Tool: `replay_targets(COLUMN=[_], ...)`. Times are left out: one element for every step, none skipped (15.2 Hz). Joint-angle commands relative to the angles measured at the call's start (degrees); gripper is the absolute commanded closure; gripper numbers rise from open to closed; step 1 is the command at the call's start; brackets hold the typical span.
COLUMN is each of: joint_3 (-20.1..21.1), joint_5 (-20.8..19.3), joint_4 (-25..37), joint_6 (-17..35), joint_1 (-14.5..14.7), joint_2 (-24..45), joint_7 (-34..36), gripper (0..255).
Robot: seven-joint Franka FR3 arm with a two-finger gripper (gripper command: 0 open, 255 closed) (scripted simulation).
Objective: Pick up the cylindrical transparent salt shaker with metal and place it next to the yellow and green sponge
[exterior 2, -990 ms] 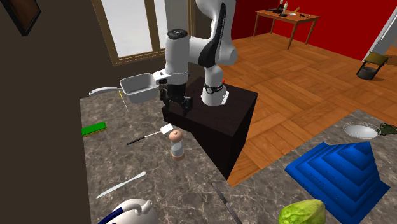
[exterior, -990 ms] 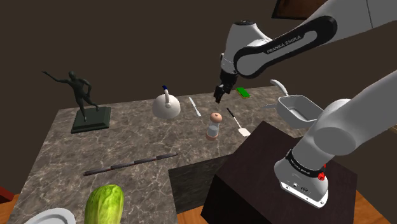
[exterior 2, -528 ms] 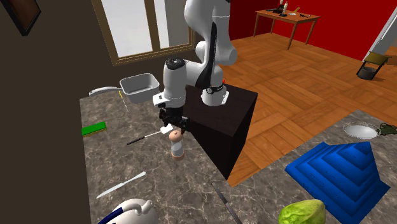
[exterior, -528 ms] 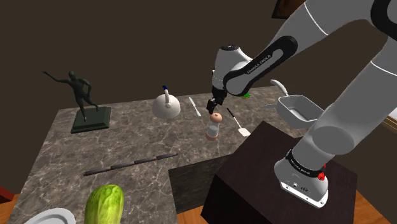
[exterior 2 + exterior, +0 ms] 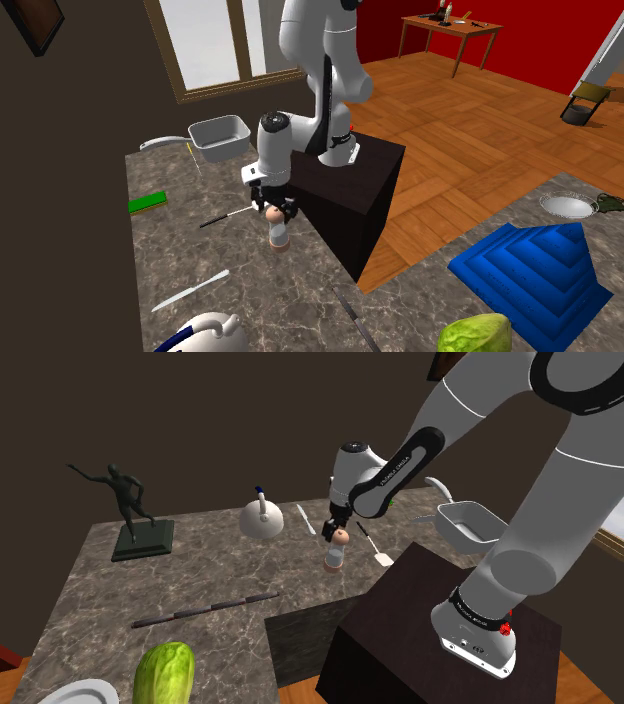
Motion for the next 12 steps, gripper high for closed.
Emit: replay_targets(joint_3=[-0.5, -0.5, -0.5, -0.5, -0.5, -0.5, -0.5, -0.5, -0.5, -0.5, -0.5, -0.5], joint_5=[-1.2, -1.2, -1.2, -1.2, -1.2, -1.2, -1.2, -1.1, -1.1, -1.1, -1.1, -1.1], joint_4=[0.2, 0.2, 0.2, 0.2, 0.2, 0.2, 0.2, 0.2, 0.2, 0.2, 0.2, 0.2], joint_6=[1.4, 1.4, 1.4, 1.4, 1.4, 1.4, 1.4, 1.3, 1.3, 1.3, 1.3, 1.3], joint_1=[0.0, 0.1, 0.1, 0.1, 0.1, 0.1, 0.1, 0.1, 0.1, 0.1, 0.1, 0.1], joint_2=[1.6, 1.6, 1.6, 1.6, 1.6, 1.6, 1.6, 1.6, 1.6, 1.6, 1.6, 1.6], joint_7=[0.8, 0.7, 0.7, 0.7, 0.7, 0.7, 0.7, 0.7, 0.7, 0.7, 0.7, 0.7], gripper=[0, 0, 0, 0, 0, 0, 0, 0, 255, 255, 255, 255])
